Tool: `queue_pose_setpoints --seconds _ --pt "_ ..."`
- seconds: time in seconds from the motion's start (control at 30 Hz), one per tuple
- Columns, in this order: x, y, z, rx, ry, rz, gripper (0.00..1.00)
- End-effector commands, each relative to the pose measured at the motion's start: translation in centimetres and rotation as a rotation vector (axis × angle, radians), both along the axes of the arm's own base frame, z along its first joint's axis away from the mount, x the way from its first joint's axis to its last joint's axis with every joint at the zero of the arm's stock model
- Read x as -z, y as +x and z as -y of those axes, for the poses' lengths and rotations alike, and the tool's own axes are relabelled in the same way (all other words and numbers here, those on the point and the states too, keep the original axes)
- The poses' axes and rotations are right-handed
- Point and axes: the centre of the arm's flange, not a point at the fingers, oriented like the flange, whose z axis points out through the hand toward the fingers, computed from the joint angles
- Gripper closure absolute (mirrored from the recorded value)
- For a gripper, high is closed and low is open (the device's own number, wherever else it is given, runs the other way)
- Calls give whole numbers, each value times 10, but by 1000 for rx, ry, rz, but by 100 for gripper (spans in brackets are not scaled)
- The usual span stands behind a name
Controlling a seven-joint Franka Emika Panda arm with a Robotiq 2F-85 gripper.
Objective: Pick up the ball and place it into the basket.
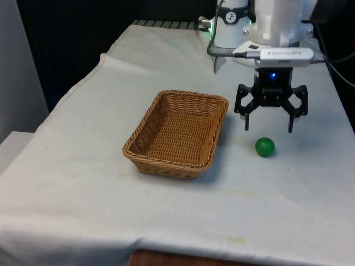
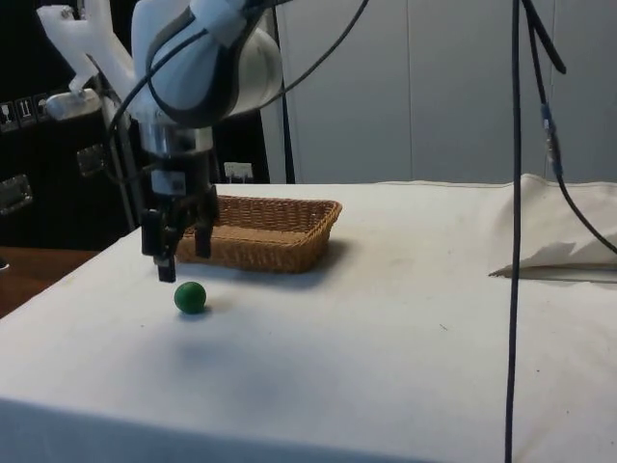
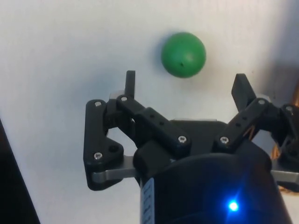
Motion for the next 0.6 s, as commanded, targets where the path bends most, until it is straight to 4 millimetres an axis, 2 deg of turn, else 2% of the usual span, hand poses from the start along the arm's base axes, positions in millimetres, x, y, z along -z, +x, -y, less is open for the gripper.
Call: queue_pose_setpoints --seconds 0.0,0.23,0.27,0.4,0.57 --pt "3 1 -3 -2 17 5 0" --pt "23 4 -10 -1 27 5 0" --pt "20 3 -8 0 10 -1 0" --pt "35 4 -12 -1 32 2 0" --pt "40 4 -11 -1 26 -3 0"
